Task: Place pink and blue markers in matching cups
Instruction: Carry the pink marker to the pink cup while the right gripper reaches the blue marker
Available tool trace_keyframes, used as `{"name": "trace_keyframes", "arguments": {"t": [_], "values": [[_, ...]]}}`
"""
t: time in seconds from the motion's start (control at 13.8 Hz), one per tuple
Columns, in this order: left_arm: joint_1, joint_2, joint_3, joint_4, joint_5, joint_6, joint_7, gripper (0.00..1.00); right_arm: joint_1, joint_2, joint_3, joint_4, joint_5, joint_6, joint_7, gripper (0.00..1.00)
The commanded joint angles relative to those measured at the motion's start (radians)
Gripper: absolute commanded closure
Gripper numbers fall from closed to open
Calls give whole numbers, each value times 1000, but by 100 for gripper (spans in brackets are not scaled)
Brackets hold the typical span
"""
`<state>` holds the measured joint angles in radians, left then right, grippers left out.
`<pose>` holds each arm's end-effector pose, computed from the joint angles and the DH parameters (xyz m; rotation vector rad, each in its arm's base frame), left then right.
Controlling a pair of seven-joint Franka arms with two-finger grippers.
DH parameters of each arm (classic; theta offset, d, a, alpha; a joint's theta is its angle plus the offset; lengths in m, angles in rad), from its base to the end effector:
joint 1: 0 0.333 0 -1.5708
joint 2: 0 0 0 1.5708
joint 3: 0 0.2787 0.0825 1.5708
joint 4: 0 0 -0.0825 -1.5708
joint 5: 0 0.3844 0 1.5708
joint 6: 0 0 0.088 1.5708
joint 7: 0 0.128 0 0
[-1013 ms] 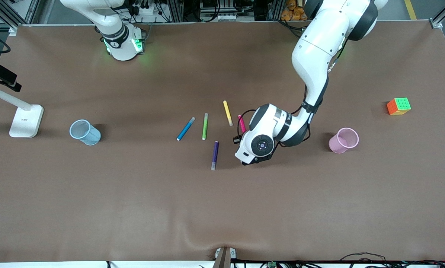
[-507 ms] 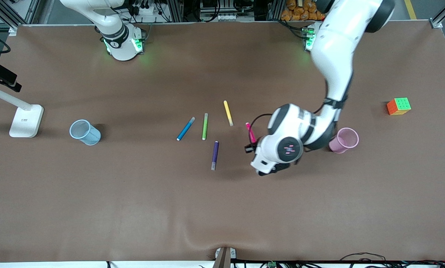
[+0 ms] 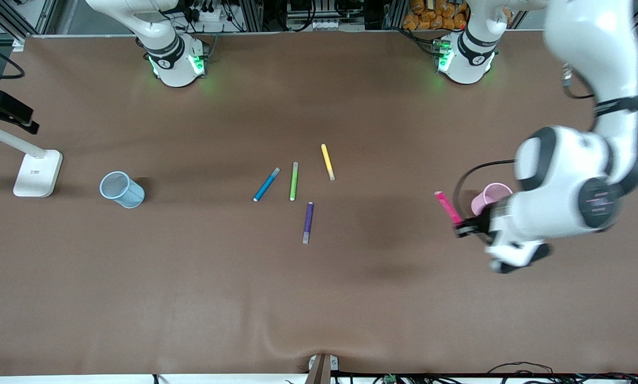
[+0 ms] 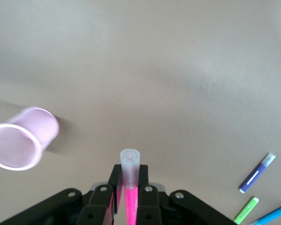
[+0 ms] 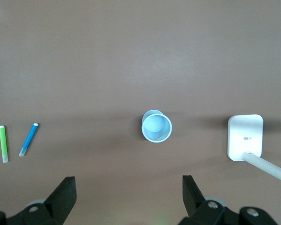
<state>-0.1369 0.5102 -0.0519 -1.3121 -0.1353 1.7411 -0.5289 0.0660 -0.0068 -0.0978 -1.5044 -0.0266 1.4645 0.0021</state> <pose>0.6648 -0.1363 0.3872 2.9630 0.5607 -0.1976 0.5413 -0.0210 0.5918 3.1153 -0.0565 -0.0522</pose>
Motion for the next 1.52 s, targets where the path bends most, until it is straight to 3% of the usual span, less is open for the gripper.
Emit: {"name": "trace_keyframes", "arguments": {"t": [0.0,0.14,0.43,0.65,1.01,1.45], "values": [[19,-77,-6,-48,26,-17,6,100,43,114,0,36,-4,11,-5,0],[28,-125,-8,-84,106,-31,-2,100,63,184,1,41,-3,52,-5,0],[74,-243,-8,-202,151,21,-2,100,95,299,0,39,-3,166,-1,0],[91,-364,-6,-421,195,219,3,100,129,364,1,35,7,232,36,0],[147,-452,-11,-729,237,565,1,100,199,471,0,32,146,312,281,0],[178,-441,-13,-921,237,814,4,100,310,501,0,18,163,316,495,0]]}}
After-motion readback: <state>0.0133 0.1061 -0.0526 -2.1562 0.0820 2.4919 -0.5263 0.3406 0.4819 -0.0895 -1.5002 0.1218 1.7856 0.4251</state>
